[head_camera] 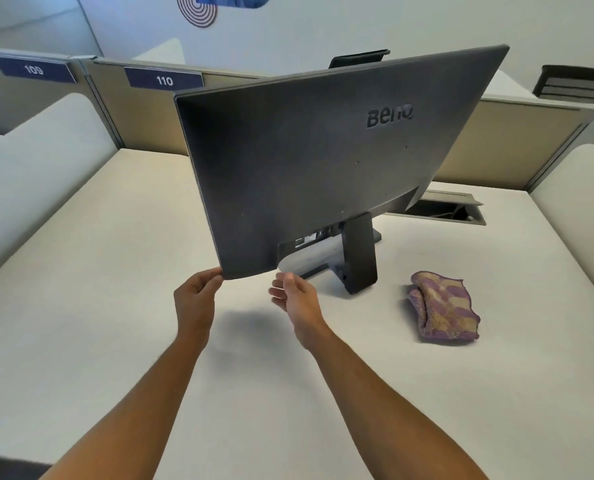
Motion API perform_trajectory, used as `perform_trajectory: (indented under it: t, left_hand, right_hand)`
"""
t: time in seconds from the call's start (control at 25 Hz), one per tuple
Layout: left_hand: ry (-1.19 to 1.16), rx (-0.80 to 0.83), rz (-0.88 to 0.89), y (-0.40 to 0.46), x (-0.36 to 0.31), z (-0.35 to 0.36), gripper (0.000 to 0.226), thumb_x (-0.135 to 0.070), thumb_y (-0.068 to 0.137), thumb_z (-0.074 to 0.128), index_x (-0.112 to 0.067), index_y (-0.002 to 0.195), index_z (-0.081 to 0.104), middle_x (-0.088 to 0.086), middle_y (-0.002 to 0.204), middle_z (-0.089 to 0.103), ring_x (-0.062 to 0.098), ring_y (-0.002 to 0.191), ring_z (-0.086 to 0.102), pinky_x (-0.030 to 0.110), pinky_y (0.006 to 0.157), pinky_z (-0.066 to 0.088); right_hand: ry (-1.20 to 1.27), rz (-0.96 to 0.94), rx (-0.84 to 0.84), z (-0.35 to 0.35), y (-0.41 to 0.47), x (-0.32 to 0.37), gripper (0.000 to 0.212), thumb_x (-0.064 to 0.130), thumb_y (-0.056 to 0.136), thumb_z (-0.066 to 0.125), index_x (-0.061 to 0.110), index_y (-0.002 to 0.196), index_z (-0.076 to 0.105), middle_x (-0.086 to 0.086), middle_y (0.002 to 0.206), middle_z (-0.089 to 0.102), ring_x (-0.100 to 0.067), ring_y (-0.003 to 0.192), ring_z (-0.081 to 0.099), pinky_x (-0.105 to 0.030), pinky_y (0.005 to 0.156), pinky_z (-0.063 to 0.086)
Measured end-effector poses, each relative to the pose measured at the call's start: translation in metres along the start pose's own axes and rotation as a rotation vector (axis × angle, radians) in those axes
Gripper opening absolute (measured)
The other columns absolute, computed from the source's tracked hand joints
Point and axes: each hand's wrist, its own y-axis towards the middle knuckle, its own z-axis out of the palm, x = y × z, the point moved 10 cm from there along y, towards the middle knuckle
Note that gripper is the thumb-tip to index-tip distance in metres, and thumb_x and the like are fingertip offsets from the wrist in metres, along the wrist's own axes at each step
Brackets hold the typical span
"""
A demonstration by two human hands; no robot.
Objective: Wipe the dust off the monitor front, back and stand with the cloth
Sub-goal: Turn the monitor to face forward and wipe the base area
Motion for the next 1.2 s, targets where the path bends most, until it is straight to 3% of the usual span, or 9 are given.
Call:
perform_trajectory:
  t: [0.08,0.24,0.4,0.56,0.8,0.92,1.04,1.2]
  left_hand:
    - [0.006,0.026,0.014,-0.007,-0.001,-0.003,0.023,-0.005,0.086,0.063,-0.025,0.087,0.076,-0.007,0.09,0.075,0.007,0.088,0.069,0.022,0.077,0.048]
    - [-0.015,0.092,0.018,-0.015,-0.001,-0.006,0.025,-0.001,0.084,0.062,-0.021,0.084,0.078,0.001,0.09,0.076,0.015,0.09,0.069,0.027,0.081,0.049]
    - [-0.039,0.135,0.007,-0.017,-0.004,-0.006,0.025,0.001,0.082,0.062,-0.017,0.081,0.078,0.004,0.088,0.076,0.015,0.089,0.07,0.027,0.081,0.047]
    - [0.023,0.168,0.038,-0.012,-0.005,-0.008,0.024,-0.001,0.083,0.062,-0.018,0.085,0.078,0.002,0.09,0.076,0.015,0.092,0.069,0.027,0.083,0.048]
    - [0.362,0.171,0.142,-0.011,0.007,-0.005,0.028,-0.01,0.089,0.064,-0.037,0.09,0.072,-0.02,0.095,0.071,0.001,0.096,0.066,0.022,0.088,0.048]
    - [0.543,0.22,0.205,-0.011,0.019,0.01,0.02,-0.018,0.091,0.063,-0.03,0.105,0.072,-0.01,0.111,0.07,0.01,0.106,0.063,0.029,0.096,0.048]
    - [0.724,0.378,0.226,-0.014,0.037,0.037,0.029,-0.026,0.095,0.058,-0.025,0.123,0.066,-0.006,0.129,0.063,0.015,0.122,0.056,0.04,0.105,0.045]
    - [0.92,0.469,0.344,-0.018,0.048,0.066,0.037,-0.029,0.098,0.052,-0.022,0.134,0.058,-0.005,0.143,0.052,0.015,0.139,0.038,0.031,0.116,0.022]
  right_hand:
    - [0.196,0.142,0.113,0.028,-0.005,-0.012,0.031,0.025,0.106,0.035,0.009,0.113,0.061,-0.011,0.111,0.068,-0.023,0.099,0.068,-0.032,0.089,0.057]
    - [0.422,0.224,0.266,0.064,-0.016,-0.021,0.032,0.019,0.107,0.031,0.006,0.125,0.053,-0.014,0.114,0.071,-0.028,0.103,0.069,-0.042,0.096,0.053]
    - [0.641,0.215,0.284,0.071,-0.02,-0.021,0.032,0.016,0.106,0.033,0.008,0.13,0.052,-0.017,0.121,0.067,-0.035,0.108,0.066,-0.046,0.098,0.052]
    - [0.705,0.207,0.237,0.073,-0.019,-0.024,0.031,0.014,0.105,0.035,0.006,0.128,0.054,-0.021,0.118,0.067,-0.037,0.106,0.067,-0.046,0.094,0.054]
    - [0.722,0.185,0.245,0.061,-0.028,-0.033,0.027,0.013,0.103,0.042,0.003,0.125,0.055,-0.022,0.114,0.068,-0.037,0.103,0.068,-0.047,0.094,0.054]
    - [0.709,0.162,0.307,0.046,-0.042,-0.037,0.032,0.016,0.101,0.046,0.002,0.129,0.052,-0.025,0.122,0.064,-0.041,0.113,0.062,-0.048,0.095,0.052]
    - [0.713,0.151,0.34,0.025,-0.059,-0.036,0.045,0.022,0.093,0.06,-0.003,0.13,0.051,-0.029,0.125,0.06,-0.044,0.115,0.06,-0.052,0.097,0.049]
    - [0.734,0.192,0.297,-0.01,-0.076,-0.041,0.041,0.02,0.096,0.052,-0.009,0.125,0.05,-0.03,0.106,0.062,-0.044,0.096,0.062,-0.055,0.091,0.051]
